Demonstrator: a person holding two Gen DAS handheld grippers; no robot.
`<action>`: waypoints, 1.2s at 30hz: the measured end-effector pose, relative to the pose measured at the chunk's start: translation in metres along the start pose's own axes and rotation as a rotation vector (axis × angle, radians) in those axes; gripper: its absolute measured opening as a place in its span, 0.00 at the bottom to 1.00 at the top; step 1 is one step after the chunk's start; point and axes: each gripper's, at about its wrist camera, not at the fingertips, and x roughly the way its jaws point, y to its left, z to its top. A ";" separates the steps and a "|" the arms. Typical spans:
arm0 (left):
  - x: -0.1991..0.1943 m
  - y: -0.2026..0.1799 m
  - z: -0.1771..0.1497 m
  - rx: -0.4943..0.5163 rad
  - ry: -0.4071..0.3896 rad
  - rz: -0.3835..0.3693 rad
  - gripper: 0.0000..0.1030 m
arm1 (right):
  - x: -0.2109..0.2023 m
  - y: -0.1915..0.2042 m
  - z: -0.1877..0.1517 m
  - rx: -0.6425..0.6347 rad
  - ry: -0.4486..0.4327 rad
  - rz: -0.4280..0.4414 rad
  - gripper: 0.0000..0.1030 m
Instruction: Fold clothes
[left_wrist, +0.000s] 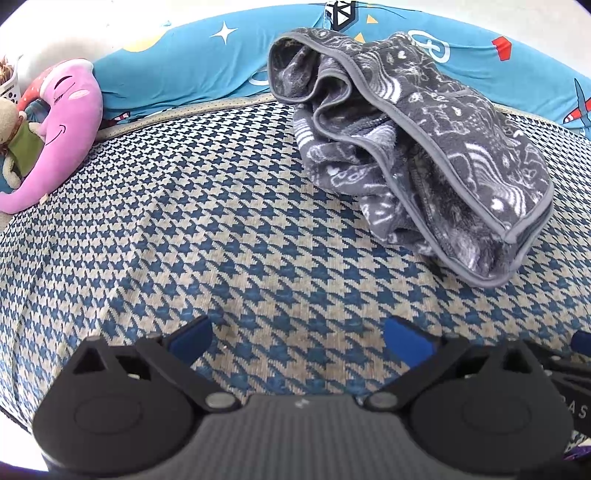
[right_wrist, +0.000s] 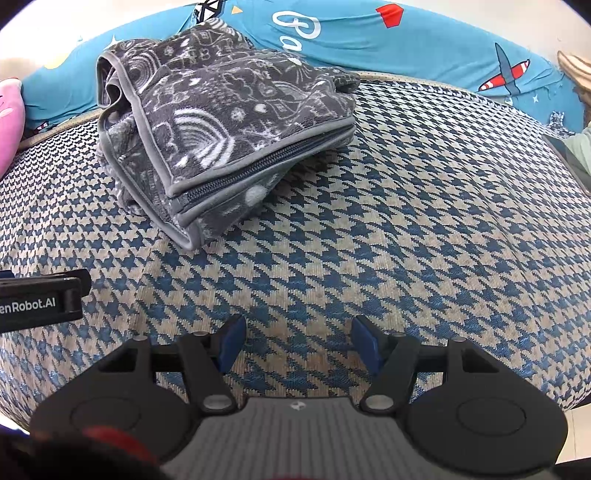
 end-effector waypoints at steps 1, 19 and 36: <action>0.001 0.000 0.001 -0.001 0.001 0.002 1.00 | 0.000 0.000 0.000 -0.001 0.000 0.000 0.62; 0.003 -0.003 0.003 0.000 -0.004 -0.003 1.00 | 0.002 -0.003 0.004 0.000 0.015 0.023 0.63; 0.006 0.005 0.033 -0.011 -0.028 -0.021 1.00 | 0.004 -0.049 0.066 0.063 -0.028 0.138 0.63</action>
